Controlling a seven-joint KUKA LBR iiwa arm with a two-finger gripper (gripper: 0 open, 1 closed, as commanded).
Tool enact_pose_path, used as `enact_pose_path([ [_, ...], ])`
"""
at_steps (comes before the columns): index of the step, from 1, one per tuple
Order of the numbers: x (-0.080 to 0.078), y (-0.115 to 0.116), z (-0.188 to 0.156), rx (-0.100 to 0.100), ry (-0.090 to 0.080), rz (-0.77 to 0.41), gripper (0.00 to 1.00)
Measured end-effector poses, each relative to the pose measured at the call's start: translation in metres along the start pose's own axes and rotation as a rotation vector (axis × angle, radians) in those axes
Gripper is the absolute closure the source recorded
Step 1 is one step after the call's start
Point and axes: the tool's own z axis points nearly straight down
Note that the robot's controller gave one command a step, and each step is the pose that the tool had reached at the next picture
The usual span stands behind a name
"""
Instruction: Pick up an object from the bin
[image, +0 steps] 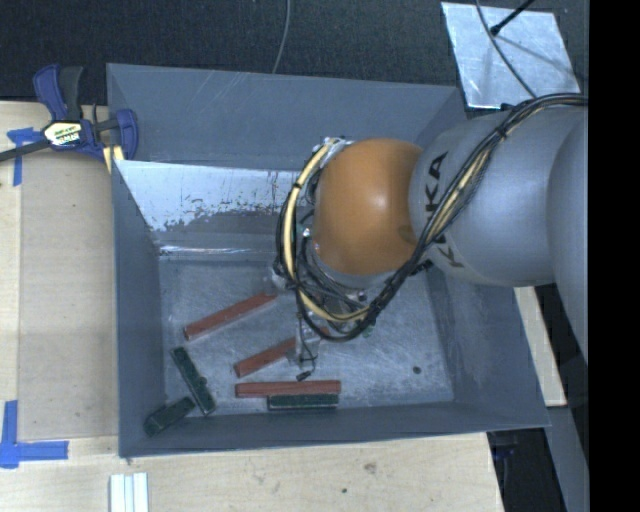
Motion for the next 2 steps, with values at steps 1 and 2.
enact_pose_path([
  [1,-0.006,-0.01,0.068,0.001,0.006,-0.073,0.0],
  [2,0.002,0.011,0.082,0.0,0.004,-0.064,1.0],
])
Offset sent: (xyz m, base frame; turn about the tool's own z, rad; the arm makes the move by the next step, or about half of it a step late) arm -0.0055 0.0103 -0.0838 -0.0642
